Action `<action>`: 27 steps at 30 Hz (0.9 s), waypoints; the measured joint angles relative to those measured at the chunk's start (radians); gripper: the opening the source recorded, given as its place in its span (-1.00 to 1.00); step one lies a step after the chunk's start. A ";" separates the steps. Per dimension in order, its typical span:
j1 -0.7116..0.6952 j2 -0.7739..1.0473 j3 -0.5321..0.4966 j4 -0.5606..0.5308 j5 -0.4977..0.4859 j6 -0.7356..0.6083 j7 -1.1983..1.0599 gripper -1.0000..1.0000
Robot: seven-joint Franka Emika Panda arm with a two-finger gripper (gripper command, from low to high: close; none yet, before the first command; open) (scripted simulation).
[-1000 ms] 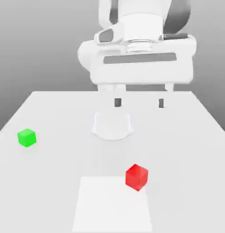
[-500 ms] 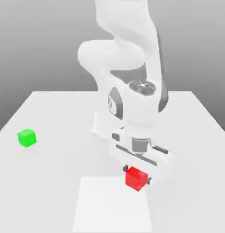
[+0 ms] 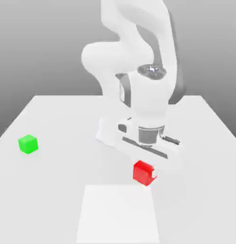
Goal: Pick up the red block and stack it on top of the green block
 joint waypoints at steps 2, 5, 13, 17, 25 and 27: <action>-0.073 -0.015 -0.044 0.003 -0.017 -0.016 0.060 -1.00; -0.190 -0.031 -0.116 0.010 -0.049 -0.037 0.159 -1.00; -0.510 -0.070 -0.305 0.028 -0.127 -0.087 0.421 -1.00; -0.671 -0.087 -0.396 0.036 -0.161 -0.111 0.548 -1.00; -0.936 -0.071 -0.556 0.051 -0.183 -0.114 0.741 -1.00; -0.925 -0.011 -0.567 0.054 -0.133 -0.059 0.711 -1.00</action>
